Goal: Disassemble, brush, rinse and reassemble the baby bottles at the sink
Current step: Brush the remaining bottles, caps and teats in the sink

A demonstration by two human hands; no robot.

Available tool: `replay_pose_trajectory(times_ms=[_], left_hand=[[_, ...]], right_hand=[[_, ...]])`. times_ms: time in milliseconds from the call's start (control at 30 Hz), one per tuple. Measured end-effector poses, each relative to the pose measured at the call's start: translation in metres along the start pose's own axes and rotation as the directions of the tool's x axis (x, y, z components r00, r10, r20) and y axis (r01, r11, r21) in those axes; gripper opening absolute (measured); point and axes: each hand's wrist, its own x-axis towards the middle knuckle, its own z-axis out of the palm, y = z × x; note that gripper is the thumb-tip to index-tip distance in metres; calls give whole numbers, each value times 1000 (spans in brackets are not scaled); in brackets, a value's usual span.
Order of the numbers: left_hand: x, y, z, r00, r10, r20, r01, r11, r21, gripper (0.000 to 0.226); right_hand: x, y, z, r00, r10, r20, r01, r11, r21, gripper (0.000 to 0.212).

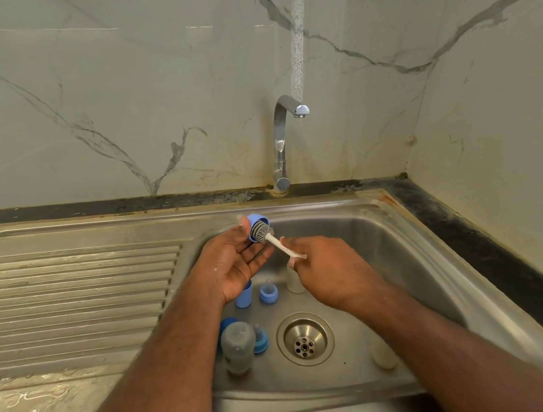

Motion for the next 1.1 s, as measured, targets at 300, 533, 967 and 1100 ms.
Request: replay_pose_trajectory(times_ms=[300, 533, 967, 1100], left_hand=[[-2, 2, 2, 998, 18, 62, -14, 998, -55, 41], [-2, -1, 6, 999, 46, -4, -46, 999, -29, 33], [-3, 0, 11, 990, 121, 71, -111, 986, -123, 29], [-1, -4, 10, 992, 123, 26, -120, 989, -90, 32]], right_hand=[[-4, 3, -11, 974, 141, 180, -214, 835, 507, 35], [-10, -8, -17, 996, -82, -19, 58, 830, -555, 63], [-2, 8, -19, 982, 118, 149, -181, 822, 540, 34], [-4, 3, -24, 996, -34, -84, 12, 967, -254, 45]])
